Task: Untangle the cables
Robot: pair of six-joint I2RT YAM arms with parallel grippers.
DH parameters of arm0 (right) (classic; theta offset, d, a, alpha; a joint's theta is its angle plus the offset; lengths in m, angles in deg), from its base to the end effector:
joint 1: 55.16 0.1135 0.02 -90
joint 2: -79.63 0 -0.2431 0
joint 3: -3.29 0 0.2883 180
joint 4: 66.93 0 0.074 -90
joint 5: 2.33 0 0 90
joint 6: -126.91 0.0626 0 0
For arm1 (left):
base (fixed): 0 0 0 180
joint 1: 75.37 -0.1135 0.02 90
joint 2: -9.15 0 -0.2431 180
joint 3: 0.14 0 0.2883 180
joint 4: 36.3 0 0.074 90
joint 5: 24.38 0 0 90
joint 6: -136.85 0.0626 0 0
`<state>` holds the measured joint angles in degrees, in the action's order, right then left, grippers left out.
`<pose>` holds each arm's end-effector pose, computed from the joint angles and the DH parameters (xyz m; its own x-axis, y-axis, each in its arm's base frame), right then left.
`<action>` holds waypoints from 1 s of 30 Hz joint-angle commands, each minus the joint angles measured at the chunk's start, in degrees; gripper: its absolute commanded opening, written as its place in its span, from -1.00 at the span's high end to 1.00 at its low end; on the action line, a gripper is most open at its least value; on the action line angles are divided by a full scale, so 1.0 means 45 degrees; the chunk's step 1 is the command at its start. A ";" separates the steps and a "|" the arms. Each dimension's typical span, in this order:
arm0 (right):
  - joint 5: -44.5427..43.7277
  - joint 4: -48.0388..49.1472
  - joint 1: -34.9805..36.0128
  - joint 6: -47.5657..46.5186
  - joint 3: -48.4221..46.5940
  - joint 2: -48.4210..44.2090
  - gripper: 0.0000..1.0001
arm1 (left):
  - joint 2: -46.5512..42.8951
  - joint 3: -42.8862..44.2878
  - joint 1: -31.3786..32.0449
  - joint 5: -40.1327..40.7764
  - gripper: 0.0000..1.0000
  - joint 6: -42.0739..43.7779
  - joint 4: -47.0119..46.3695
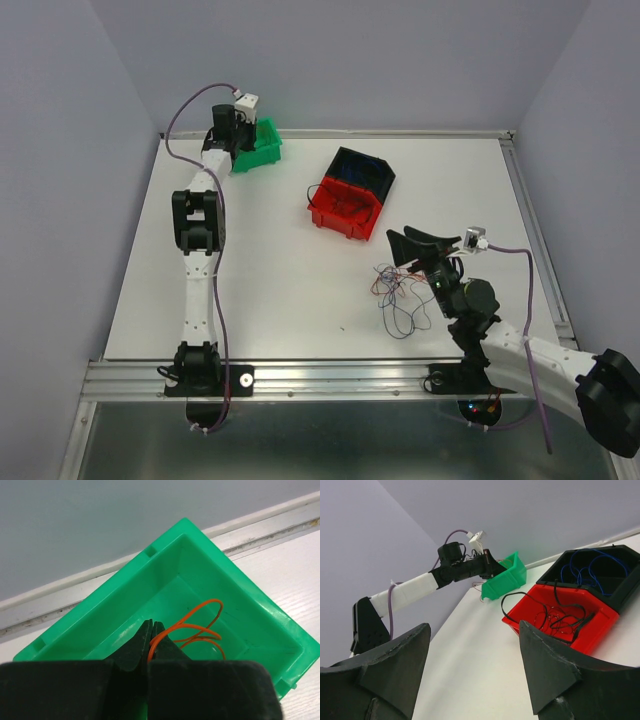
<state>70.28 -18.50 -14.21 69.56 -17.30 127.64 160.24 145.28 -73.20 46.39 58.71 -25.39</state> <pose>0.1921 0.1419 0.2094 0.0043 0.6854 -0.7282 -0.4953 0.6341 0.5939 0.6460 -0.0451 0.1646 -0.2069 0.2020 -0.9573 0.4023 0.9095 0.1050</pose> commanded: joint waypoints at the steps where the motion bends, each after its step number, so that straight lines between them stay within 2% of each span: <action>1: -0.0062 0.0357 0.0080 0.0109 0.0227 -0.0141 -0.52 | -0.0137 0.1351 0.0181 0.0834 1.00 0.1093 0.1942; 6: -0.0004 0.0357 0.0080 0.0265 0.0207 -0.0083 -0.51 | -0.0663 0.0864 0.0708 0.0913 1.00 0.2675 0.3856; 10: 0.0036 0.0357 0.0080 0.0441 0.0129 0.0112 -0.51 | -0.1620 -0.0484 0.0942 -0.0238 1.00 0.3516 0.5028; 18: 0.0114 0.0396 0.0080 0.0675 0.0129 0.0230 -0.49 | -0.2987 -0.0661 0.1021 -0.0826 1.00 0.3439 0.5714; 23: 0.0133 0.0396 0.0080 0.0715 0.0285 -0.0043 -0.49 | -0.2989 -0.0212 0.1021 -0.1040 1.00 0.3478 0.6162; 26: 0.0055 0.0396 0.0080 0.0695 0.0363 -0.0161 -0.49 | -0.3183 -0.0270 0.1021 -0.1099 0.85 0.3673 0.6358; 27: 0.0036 0.0396 0.0099 0.0695 0.0383 -0.0161 -0.49 | -0.3242 -0.0367 0.1001 -0.1099 0.69 0.3751 0.6378; 30: 0.0055 0.0396 0.0080 0.0715 0.0383 -0.0122 -0.49 | -0.3476 -0.0427 0.1001 -0.1060 0.52 0.3888 0.6494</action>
<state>70.74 -18.50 -14.21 72.55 -17.13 127.55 150.62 142.09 -68.37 42.98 74.49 1.78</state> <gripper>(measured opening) 0.748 0.206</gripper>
